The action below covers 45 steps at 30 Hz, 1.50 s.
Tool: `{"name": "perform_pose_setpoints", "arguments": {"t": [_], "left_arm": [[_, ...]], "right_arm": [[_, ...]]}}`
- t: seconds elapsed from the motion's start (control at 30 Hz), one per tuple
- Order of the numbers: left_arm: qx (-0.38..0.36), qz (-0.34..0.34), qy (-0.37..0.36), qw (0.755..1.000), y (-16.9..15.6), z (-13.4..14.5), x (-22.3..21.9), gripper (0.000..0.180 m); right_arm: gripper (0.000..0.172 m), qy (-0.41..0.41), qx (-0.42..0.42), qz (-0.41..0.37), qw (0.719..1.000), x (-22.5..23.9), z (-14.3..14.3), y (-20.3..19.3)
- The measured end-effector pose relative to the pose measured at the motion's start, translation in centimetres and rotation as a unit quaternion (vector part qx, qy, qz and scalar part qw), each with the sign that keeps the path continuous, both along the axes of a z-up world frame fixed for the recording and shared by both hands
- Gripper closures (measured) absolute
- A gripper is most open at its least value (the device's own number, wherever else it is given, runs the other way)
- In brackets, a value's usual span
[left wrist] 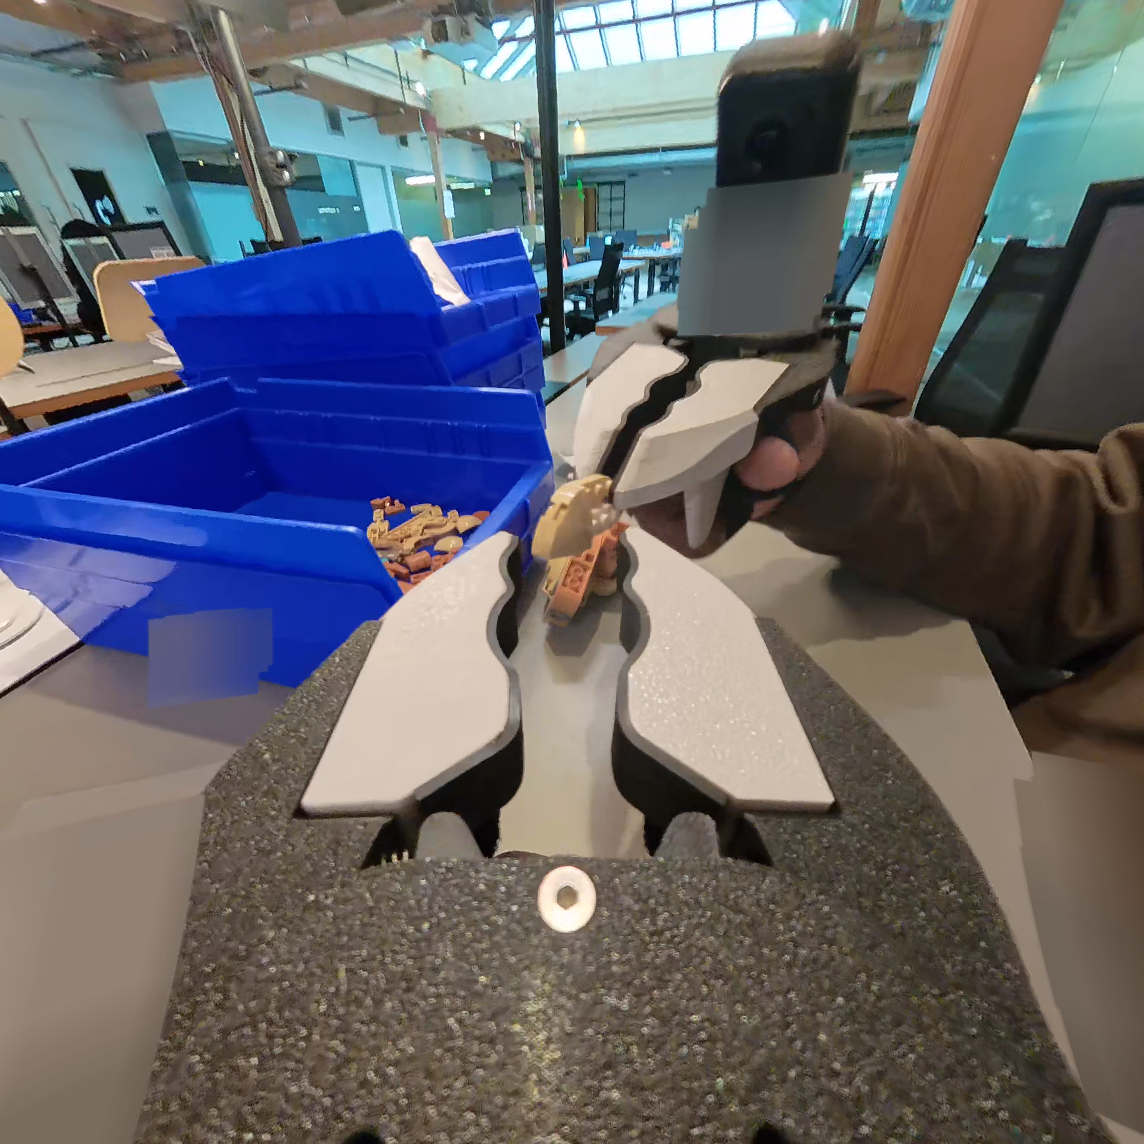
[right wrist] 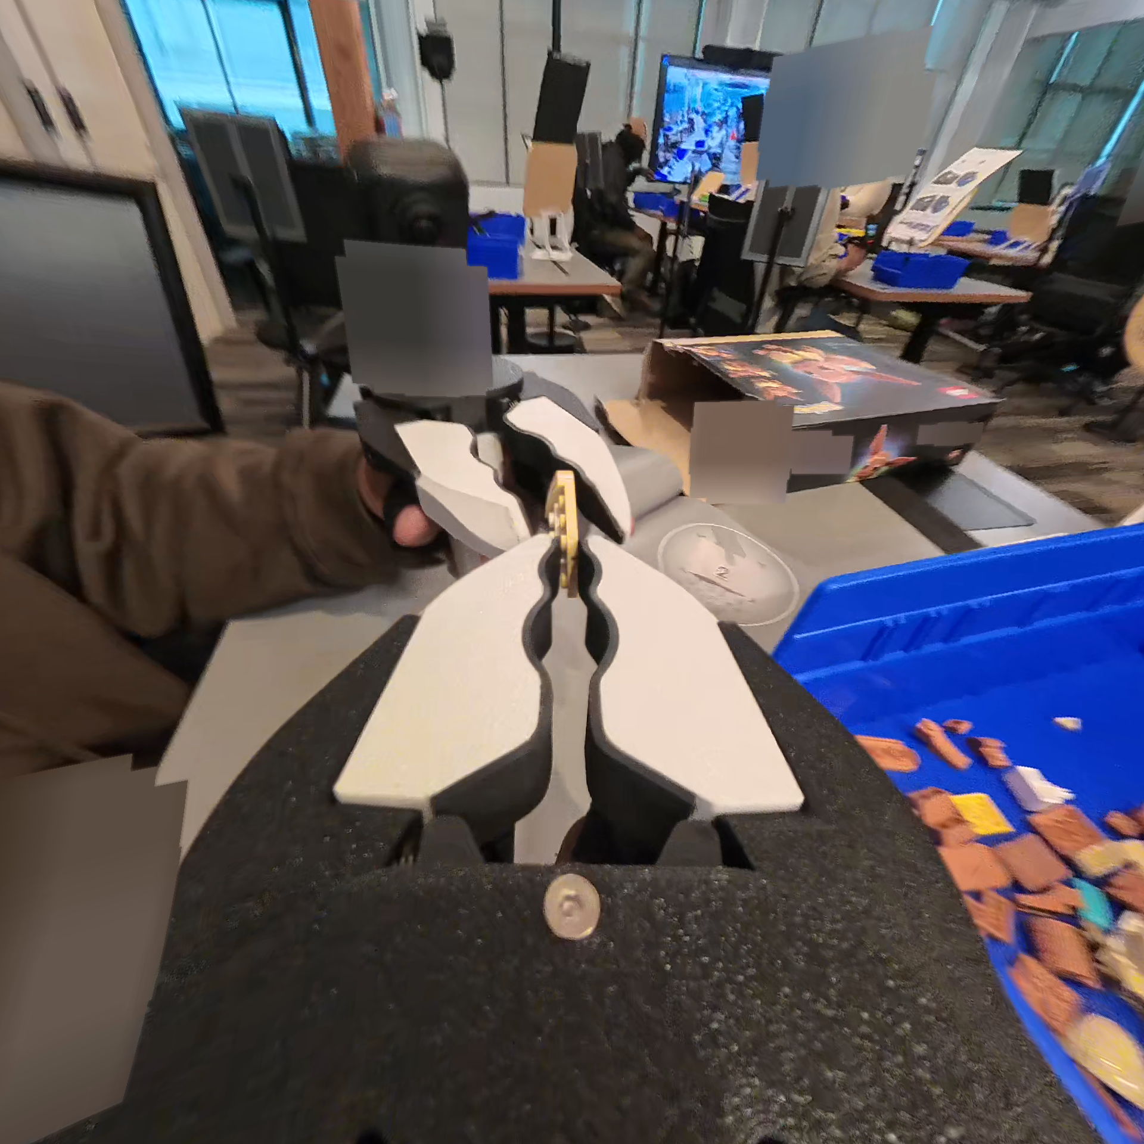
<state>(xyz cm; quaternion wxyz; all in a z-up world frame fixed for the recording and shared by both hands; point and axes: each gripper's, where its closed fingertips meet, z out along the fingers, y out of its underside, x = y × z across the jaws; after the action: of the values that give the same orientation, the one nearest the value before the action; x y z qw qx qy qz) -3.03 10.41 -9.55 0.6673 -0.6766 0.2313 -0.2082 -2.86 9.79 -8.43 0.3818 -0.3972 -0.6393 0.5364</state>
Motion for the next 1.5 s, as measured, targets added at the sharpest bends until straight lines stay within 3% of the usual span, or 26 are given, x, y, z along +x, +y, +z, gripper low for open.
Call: {"name": "perform_pose_setpoints", "arguments": {"t": [0.07, 0.2, 0.33, 0.43, 0.53, 0.6, 0.7, 1.07, 1.13, 1.2, 1.5], "left_arm": [[0.016, -0.008, -0.022, 1.0, -0.2, 0.6, 0.3, 0.151], [0.024, -0.017, -0.035, 0.999, -0.5, 1.0, 0.4, 0.17], [-0.007, -0.005, -0.067, 0.998, 0.0, 0.6, -0.3, 0.17], [-0.028, 0.002, -0.112, 0.993, 0.3, 0.6, -1.2, 0.17], [-0.06, 0.01, -0.14, 0.988, 0.7, 0.1, -1.9, 0.17], [-0.071, 0.007, -0.141, 0.988, 0.8, -0.3, -1.7, 0.171], [-0.079, 0.004, -0.13, 0.988, 0.8, -0.7, -1.3, 0.17], [-0.102, 0.016, -0.076, 0.992, 1.0, -2.1, -0.8, 0.171], [-0.103, 0.013, -0.07, 0.992, 1.0, -2.2, -0.6, 0.17], [-0.101, 0.015, -0.068, 0.992, 1.1, -2.2, -0.6, 0.171], [-0.078, 0.031, -0.096, 0.992, 1.4, -1.4, -0.9, 0.155]], "right_arm": [[0.167, -0.005, -0.044, 0.013, 0.999, -0.2, 0.1, -0.4], [0.165, -0.005, -0.075, 0.008, 0.997, -0.5, 0.1, -0.1], [0.154, 0.035, 0.1, -0.061, 0.992, -0.9, -0.5, 0.8], [0.144, 0.078, 0.288, -0.117, 0.947, -1.1, -0.9, 1.1], [0.141, 0.102, 0.454, -0.172, 0.868, -1.5, -1.5, 1.7], [0.138, 0.091, 0.529, -0.181, 0.824, -1.9, -2.7, 2.0], [0.139, 0.087, 0.567, -0.191, 0.796, -2.3, -3.5, 2.1], [0.14, 0.095, 0.549, -0.216, 0.802, -2.6, -3.1, 2.1], [0.154, 0.089, 0.545, -0.22, 0.804, -2.7, -3.2, 2.3], [0.155, 0.088, 0.534, -0.227, 0.81, -2.7, -3.2, 2.4], [0.155, 0.061, 0.295, -0.293, 0.907, -3.1, -2.6, 3.7]]}}
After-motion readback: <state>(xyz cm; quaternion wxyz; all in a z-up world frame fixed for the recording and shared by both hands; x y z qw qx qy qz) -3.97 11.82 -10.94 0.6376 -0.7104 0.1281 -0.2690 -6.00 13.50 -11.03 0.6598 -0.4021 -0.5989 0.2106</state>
